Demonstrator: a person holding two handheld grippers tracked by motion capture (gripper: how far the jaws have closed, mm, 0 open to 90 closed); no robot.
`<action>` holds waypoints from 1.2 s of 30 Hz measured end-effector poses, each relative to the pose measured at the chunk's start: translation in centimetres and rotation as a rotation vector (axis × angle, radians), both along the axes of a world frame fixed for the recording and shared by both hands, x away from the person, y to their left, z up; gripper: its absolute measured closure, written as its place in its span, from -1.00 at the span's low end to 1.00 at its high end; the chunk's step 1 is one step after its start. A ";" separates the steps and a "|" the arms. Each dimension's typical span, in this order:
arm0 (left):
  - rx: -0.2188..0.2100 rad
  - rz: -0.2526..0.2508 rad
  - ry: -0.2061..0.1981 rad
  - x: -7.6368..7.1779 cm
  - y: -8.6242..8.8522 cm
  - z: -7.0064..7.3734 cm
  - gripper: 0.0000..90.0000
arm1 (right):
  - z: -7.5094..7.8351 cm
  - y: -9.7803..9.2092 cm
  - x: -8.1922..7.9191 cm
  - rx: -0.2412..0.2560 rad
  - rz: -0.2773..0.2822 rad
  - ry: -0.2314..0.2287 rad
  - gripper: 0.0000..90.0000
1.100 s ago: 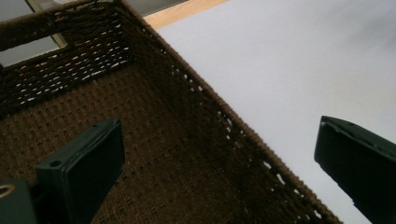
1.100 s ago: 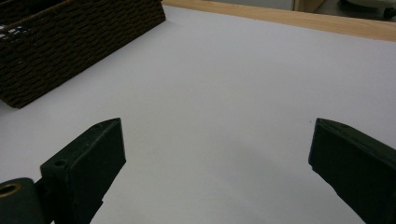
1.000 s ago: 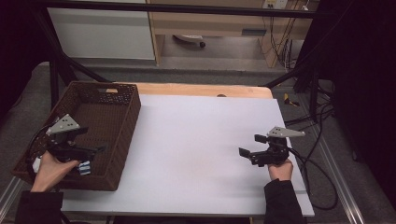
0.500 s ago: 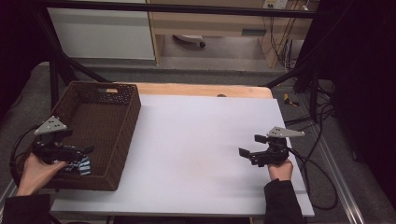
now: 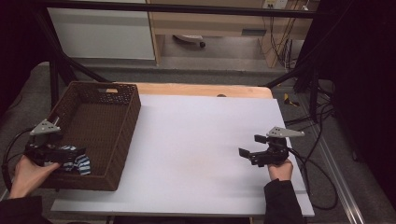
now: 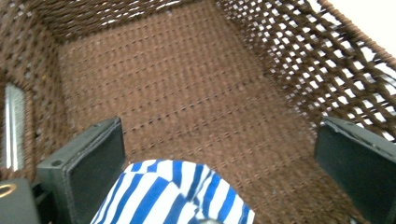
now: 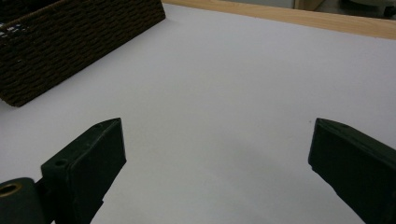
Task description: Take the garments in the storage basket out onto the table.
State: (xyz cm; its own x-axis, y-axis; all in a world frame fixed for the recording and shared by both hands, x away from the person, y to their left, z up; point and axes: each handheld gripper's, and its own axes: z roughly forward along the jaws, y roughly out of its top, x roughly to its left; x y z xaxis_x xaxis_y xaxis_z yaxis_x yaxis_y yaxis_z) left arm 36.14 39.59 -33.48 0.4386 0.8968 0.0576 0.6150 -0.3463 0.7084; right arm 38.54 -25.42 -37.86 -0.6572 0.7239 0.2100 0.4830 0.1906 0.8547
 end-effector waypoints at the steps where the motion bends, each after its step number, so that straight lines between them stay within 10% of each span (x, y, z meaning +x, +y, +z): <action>1: 0.003 0.001 0.003 0.0 0.1 0.0 -0.95 | 0.0 0.0 0.0 -0.002 0.000 0.000 -0.90; 36: 0.138 0.127 0.116 -0.1 2.7 -1.9 -0.49 | -0.1 0.0 0.0 -0.003 0.000 0.002 -0.90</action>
State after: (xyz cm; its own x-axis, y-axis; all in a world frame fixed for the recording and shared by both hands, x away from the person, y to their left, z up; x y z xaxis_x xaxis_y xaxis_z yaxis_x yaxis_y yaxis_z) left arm 36.09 42.25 -35.37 0.3338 0.9323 0.1393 0.7346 -0.3499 0.5813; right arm 38.58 -25.43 -37.92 -0.6568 0.7243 0.2096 0.4850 0.1930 0.8529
